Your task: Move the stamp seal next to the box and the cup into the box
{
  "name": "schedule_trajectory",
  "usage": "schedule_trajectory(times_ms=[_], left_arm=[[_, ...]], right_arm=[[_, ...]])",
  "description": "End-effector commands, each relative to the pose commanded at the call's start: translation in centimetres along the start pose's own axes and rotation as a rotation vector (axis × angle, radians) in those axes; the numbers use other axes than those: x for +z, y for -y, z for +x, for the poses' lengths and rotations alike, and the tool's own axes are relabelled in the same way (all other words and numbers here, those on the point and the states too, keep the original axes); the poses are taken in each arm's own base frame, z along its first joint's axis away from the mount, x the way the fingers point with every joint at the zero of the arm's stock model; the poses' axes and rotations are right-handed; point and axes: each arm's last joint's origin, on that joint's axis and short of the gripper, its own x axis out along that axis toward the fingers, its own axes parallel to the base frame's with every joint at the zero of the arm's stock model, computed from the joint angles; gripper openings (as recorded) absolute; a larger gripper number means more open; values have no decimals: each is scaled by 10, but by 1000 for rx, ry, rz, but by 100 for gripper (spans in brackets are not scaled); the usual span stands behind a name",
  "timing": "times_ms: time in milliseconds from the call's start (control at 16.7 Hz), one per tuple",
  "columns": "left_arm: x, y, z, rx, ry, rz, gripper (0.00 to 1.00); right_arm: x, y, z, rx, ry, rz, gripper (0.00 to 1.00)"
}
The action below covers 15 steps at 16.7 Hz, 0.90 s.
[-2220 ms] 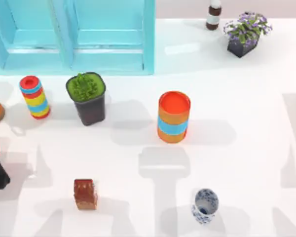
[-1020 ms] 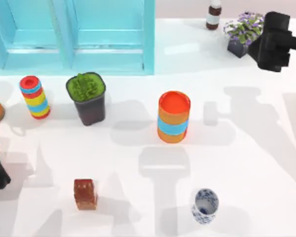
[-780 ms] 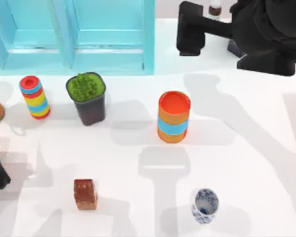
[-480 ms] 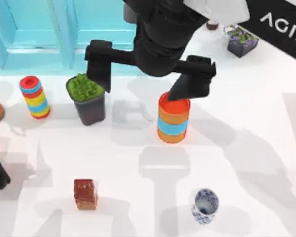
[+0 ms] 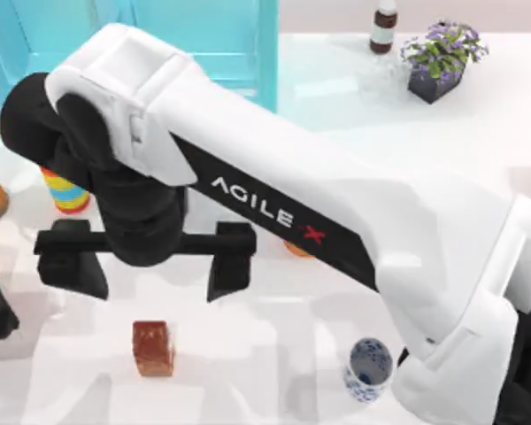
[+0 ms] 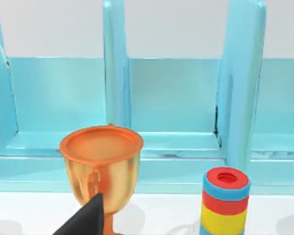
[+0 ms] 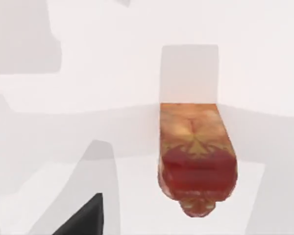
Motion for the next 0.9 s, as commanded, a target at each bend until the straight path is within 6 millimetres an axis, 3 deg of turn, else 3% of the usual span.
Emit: schedule_trajectory(times_ms=[240,660,900], left_arm=[[0,0,0,0,0,0,100],[0,0,0,0,0,0,100],[0,0,0,0,0,0,100]], right_arm=[[-15,-14,19,-35,-15,-1,100],[-14,-14,21,-37,-16,2,100],[-14,-19,38,-42,-18,-1,100]])
